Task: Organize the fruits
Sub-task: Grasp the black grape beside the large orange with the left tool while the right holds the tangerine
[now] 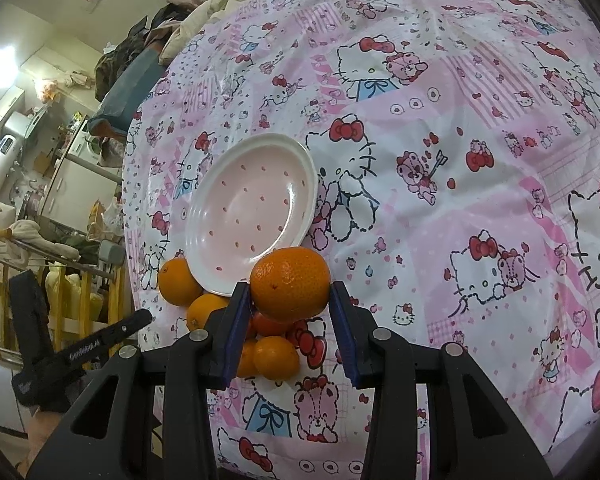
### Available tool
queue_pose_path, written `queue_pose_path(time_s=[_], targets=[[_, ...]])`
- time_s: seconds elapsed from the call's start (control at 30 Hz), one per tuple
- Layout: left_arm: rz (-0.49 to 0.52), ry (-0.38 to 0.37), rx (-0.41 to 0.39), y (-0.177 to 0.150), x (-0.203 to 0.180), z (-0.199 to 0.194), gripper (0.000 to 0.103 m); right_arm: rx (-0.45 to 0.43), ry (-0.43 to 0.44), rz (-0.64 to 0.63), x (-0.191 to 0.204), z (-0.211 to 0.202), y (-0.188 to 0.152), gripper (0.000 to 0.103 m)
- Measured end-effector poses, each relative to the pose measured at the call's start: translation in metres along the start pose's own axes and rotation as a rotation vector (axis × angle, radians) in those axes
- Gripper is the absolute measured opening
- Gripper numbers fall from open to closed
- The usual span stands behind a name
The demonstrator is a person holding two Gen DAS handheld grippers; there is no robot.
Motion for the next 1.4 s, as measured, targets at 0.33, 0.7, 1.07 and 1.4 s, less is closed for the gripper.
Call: queue_pose_path(time_s=[0.33, 0.7, 1.07, 1.4], targets=[[-0.091, -0.037, 0.123, -0.004, 0.012, 0.044, 0.029, 0.021, 0.013, -0.016, 0.009, 0.006, -0.002, 0.042], [-0.053, 0.020, 0.174, 0.000, -0.001, 0.076, 0.026, 0.037, 0.004, -0.017, 0.010, 0.014, -0.002, 0.042], [-0.108, -0.038, 0.214, 0.001, 0.000, 0.086, 0.018, 0.047, 0.004, -0.032, 0.015, 0.020, -0.001, 0.042], [-0.064, -0.058, 0.222, -0.004, -0.001, 0.075, 0.015, 0.042, -0.010, -0.033, 0.014, 0.020, -0.001, 0.042]])
Point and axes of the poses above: each gripper's, at about its wrist camera, not at the fingertips, and z roughly the way its jaws point, x to its left, y to its top, the point moved 2 cm from there along z, roughly the way its jaws point, and after that the axes turned 8 degrees about z, right-handed, at the moved point
